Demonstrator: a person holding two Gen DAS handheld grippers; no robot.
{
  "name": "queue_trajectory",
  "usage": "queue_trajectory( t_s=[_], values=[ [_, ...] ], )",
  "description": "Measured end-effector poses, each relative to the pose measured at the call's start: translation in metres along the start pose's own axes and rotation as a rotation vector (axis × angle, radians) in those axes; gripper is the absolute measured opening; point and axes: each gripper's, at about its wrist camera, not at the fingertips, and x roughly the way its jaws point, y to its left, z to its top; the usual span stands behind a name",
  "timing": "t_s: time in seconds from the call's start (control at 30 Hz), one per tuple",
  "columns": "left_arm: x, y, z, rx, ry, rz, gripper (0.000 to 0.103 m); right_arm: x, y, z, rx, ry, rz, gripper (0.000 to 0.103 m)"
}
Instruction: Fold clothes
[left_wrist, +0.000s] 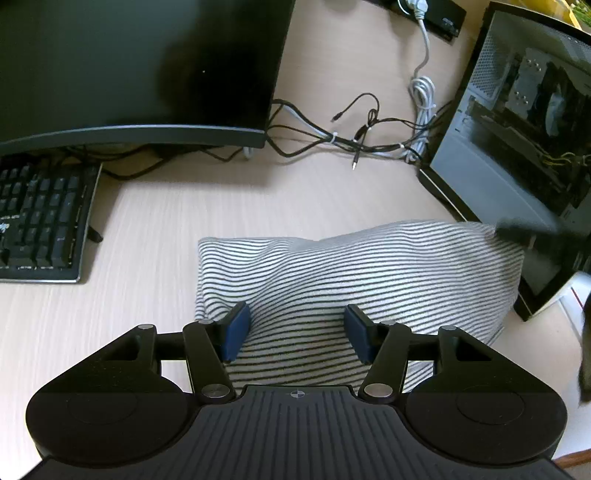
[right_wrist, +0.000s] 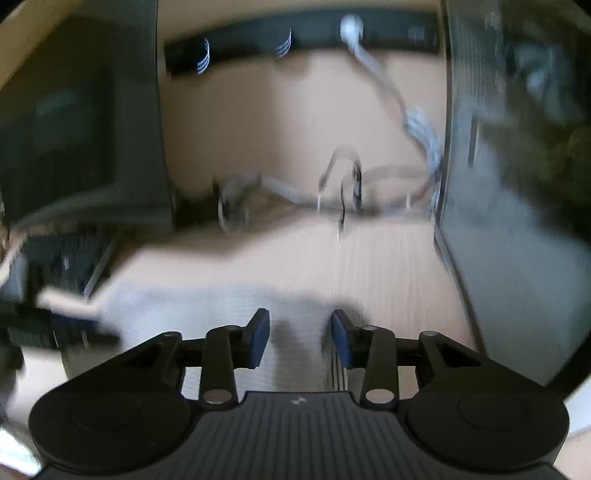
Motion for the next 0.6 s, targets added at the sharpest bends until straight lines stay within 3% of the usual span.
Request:
queue_trajectory(
  t_s=[0.07,0.17,0.33,0.4,0.47,0.57,0.6],
  values=[
    [-0.001,0.0,-0.002,0.001,0.001,-0.001,0.062,-0.003,0.008,0.014,-0.008,-0.049,0.035,0.037],
    [0.0,-0.001,-0.001,-0.002,0.003,-0.001,0.062,0.013,0.024,0.018,-0.036,-0.022,0.082,0.037],
    [-0.004,0.005,-0.004,-0.027,0.006,-0.017,0.066,0.05,0.038,-0.025,-0.039,0.211,0.097,0.037],
    [-0.009,0.011,-0.002,-0.063,-0.001,-0.034,0.068,0.043,0.042,-0.038,-0.061,0.205,0.101,0.038],
    [-0.007,0.019,0.003,-0.103,0.006,-0.038,0.089,0.04,0.04,-0.034,-0.073,0.223,0.117,0.039],
    [0.002,0.033,0.013,-0.166,0.025,-0.038,0.085,0.035,0.027,-0.018,-0.021,0.212,0.132,0.039],
    [0.005,0.038,0.016,-0.187,0.031,-0.038,0.083,0.03,0.025,-0.012,-0.009,0.173,0.12,0.039]
  ],
)
